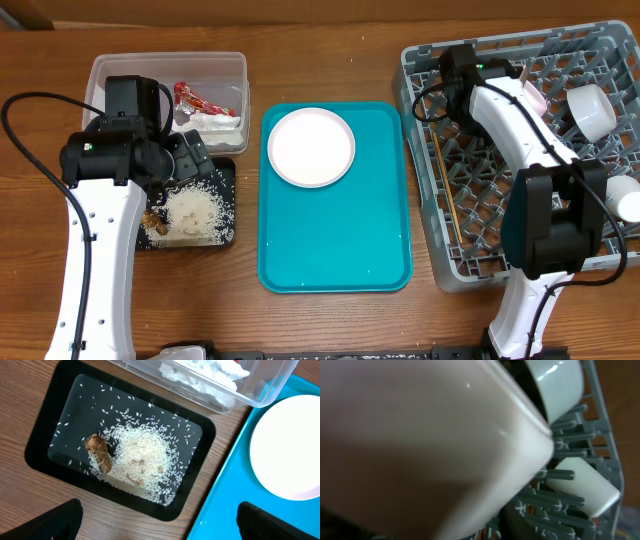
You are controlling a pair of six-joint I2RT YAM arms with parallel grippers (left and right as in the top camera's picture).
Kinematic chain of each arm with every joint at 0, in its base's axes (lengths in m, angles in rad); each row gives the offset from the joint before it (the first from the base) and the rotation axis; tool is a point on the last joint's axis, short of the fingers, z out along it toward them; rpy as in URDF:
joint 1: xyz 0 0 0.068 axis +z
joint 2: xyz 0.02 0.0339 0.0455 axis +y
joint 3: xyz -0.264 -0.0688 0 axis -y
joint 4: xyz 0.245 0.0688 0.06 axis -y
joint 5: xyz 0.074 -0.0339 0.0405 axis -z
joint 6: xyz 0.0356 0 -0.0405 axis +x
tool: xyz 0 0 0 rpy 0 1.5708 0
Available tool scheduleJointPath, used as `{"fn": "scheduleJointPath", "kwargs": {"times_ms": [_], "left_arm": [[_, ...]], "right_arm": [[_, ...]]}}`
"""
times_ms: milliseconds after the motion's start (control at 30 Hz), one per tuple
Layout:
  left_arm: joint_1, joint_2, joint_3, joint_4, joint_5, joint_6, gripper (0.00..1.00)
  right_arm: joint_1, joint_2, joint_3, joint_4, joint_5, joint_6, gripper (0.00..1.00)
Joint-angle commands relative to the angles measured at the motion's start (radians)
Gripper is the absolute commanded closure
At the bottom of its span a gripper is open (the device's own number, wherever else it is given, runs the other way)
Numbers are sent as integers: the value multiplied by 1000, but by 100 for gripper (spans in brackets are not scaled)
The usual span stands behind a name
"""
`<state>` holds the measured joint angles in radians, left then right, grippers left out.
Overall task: Sort waste into correct bins and load items into the dishwasher
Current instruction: 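Carry the pink bowl into the dish rack and release it, then grasp the white plate rim with the right gripper and lift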
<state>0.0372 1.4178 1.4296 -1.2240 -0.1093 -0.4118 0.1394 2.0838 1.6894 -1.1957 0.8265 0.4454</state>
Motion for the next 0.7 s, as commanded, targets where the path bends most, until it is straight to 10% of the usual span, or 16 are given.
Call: {"fn": "scheduleJointPath", "kwargs": {"times_ms": [0,433,667], "left_arm": [[2,0,12,2,-2,-7,0],[2,0,12,2,-2,-7,0],[2,0,12,2,-2,-7,0]], "right_arm": [[7,-115,11,23,-110,4,66],[30,-273,71,111,-885,-56,56],[228,-248,-5,260,-914,-109,50]]}}
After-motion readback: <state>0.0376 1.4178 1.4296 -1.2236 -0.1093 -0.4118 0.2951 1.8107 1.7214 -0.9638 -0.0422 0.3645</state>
